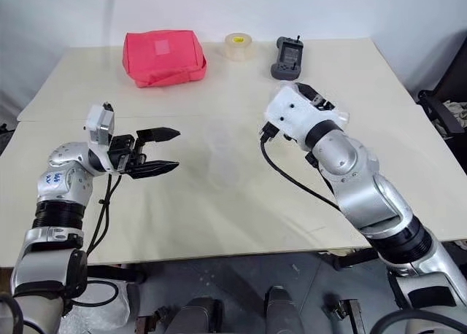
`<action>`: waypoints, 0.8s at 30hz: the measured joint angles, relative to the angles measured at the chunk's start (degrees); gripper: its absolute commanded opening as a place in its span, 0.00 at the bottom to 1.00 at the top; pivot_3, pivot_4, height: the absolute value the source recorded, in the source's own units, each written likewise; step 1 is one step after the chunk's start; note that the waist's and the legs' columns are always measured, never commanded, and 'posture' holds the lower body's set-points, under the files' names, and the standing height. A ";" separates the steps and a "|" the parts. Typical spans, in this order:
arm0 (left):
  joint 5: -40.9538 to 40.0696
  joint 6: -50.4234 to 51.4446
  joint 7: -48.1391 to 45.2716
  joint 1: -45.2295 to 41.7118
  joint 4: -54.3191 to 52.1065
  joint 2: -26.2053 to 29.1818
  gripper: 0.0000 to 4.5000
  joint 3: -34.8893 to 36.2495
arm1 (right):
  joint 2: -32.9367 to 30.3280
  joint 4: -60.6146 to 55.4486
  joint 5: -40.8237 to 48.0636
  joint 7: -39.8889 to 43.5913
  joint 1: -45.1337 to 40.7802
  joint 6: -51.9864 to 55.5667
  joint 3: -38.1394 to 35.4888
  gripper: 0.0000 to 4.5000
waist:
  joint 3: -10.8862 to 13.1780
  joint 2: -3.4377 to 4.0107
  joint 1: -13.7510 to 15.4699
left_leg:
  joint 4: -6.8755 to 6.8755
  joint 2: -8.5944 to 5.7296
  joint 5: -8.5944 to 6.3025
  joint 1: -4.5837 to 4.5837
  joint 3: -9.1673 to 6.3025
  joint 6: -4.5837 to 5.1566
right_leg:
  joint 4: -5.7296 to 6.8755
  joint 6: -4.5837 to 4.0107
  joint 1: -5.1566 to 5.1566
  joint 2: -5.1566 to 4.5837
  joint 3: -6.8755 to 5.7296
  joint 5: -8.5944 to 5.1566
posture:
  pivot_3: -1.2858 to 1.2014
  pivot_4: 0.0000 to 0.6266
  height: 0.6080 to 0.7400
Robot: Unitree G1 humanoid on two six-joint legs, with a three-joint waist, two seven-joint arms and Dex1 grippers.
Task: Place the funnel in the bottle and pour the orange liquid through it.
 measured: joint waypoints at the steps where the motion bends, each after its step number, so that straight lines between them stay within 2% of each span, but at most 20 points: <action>1: -0.05 0.19 0.07 0.21 -0.32 -0.13 1.00 -0.01 | 0.59 0.19 -0.90 0.49 -0.46 -0.49 0.02 0.54 | 0.00 0.00 -0.06 | -0.01 0.00 0.00 0.00 0.00 0.00 | -0.01 0.00 -0.01 0.00 0.00 0.00 | 0.52 0.24 1.00; 15: -0.49 1.95 1.47 1.61 -3.24 -0.20 1.00 0.85 | 8.01 6.72 -13.60 5.94 -4.36 -7.82 2.88 0.54 | 0.00 0.00 -0.11 | -0.01 -0.01 0.00 0.00 -0.02 -0.02 | -0.01 0.00 -0.02 -0.02 -0.02 0.00 | 0.52 0.24 1.00; 24: -0.49 2.02 1.48 1.53 -3.14 -0.20 1.00 1.33 | 8.25 13.21 -19.18 8.17 -4.71 -20.87 3.66 0.54 | 0.00 0.00 -0.16 | -0.02 -0.01 0.00 0.00 -0.01 -0.02 | -0.01 0.00 -0.02 -0.01 -0.04 0.00 | 0.52 0.24 1.00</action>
